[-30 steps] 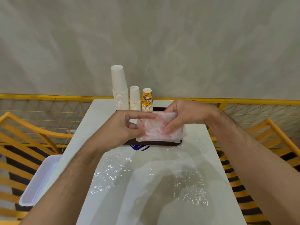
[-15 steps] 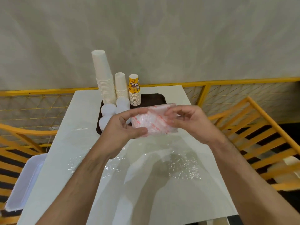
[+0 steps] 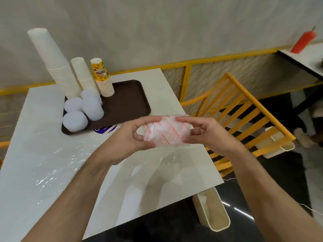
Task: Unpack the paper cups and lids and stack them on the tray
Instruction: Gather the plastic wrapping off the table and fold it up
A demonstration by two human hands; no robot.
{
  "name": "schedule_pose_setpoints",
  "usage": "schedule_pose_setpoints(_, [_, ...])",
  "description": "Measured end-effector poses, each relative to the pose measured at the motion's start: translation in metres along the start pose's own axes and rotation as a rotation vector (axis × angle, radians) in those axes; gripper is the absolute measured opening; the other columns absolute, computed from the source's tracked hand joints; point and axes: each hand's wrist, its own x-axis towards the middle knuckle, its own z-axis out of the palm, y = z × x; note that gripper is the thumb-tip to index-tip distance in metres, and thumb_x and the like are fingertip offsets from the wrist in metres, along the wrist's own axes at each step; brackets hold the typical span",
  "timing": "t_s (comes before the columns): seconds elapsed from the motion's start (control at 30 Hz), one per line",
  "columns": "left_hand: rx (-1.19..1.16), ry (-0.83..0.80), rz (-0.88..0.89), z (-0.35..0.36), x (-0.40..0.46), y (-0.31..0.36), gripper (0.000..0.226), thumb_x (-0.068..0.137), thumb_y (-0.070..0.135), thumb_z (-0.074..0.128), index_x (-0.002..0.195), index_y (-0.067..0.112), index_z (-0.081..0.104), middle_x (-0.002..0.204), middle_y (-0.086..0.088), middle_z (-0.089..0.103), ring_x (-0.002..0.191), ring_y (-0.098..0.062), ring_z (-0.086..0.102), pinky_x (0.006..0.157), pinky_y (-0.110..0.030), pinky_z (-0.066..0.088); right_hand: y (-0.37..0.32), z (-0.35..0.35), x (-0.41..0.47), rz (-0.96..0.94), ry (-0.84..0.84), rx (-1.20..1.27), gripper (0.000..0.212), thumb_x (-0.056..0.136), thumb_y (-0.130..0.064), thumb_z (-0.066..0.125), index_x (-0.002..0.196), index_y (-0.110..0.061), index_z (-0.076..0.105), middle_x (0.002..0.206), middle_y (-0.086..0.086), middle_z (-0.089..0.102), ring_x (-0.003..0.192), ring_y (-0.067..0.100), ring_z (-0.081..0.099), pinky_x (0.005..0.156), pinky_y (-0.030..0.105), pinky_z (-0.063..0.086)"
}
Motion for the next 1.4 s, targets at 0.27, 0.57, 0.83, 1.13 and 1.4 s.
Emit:
schedule_pose_setpoints(0.27, [0.043, -0.200, -0.073, 0.128, 0.027, -0.002, 0.068, 0.083, -0.015, 0.067, 0.130, 0.033, 0.061, 0.139, 0.014, 0.052, 0.091, -0.024, 0.074, 0.082, -0.036, 0.060, 0.067, -0.086, -0.107, 0.151, 0.173, 0.222, 0.064, 0.078, 0.000, 0.071, 0.138, -0.017, 0.054, 0.098, 0.010, 0.075, 0.099, 0.027, 0.073, 0.084, 0.042, 0.060])
schedule_pose_setpoints(0.57, [0.703, 0.024, 0.025, 0.286, 0.071, -0.124, 0.039, 0.095, 0.026, 0.064, 0.133, 0.029, 0.057, 0.149, 0.005, 0.041, 0.137, -0.016, 0.037, 0.113, -0.031, 0.029, 0.254, -0.143, -0.222, 0.434, 0.791, 0.727, 0.017, 0.090, 0.009, 0.061, 0.093, -0.008, 0.064, 0.089, 0.010, 0.071, 0.074, 0.015, 0.073, 0.066, 0.025, 0.060])
schedule_pose_setpoints(0.83, [1.169, 0.060, 0.288, 0.313, 0.084, -0.202, 0.027, 0.088, 0.028, 0.069, 0.114, 0.023, 0.070, 0.138, -0.009, 0.051, 0.129, -0.032, 0.036, 0.100, -0.049, 0.028, 0.432, -0.111, -0.242, 0.753, 1.036, 0.926, 0.030, 0.086, 0.016, 0.063, 0.086, -0.012, 0.054, 0.087, 0.017, 0.064, 0.064, 0.021, 0.067, 0.057, 0.027, 0.060])
schedule_pose_setpoints(1.13, [1.180, 0.174, 0.387, 0.316, 0.089, -0.219, 0.022, 0.085, 0.027, 0.072, 0.106, 0.021, 0.072, 0.133, -0.008, 0.058, 0.125, -0.033, 0.042, 0.094, -0.049, 0.032, 0.560, -0.104, -0.209, 0.949, 0.920, 0.666, 0.043, 0.094, 0.008, 0.057, 0.135, -0.005, 0.050, 0.102, 0.009, 0.059, 0.080, 0.020, 0.061, 0.059, 0.025, 0.058])
schedule_pose_setpoints(1.4, [1.063, 0.167, 0.348, 0.315, 0.089, -0.218, 0.024, 0.084, 0.027, 0.069, 0.107, 0.023, 0.075, 0.133, -0.004, 0.059, 0.125, -0.029, 0.043, 0.096, -0.045, 0.030, 0.521, -0.084, -0.201, 0.965, 1.013, 0.767, 0.053, 0.088, 0.019, 0.055, 0.131, -0.012, 0.055, 0.124, 0.021, 0.057, 0.092, 0.027, 0.063, 0.063, 0.035, 0.055])
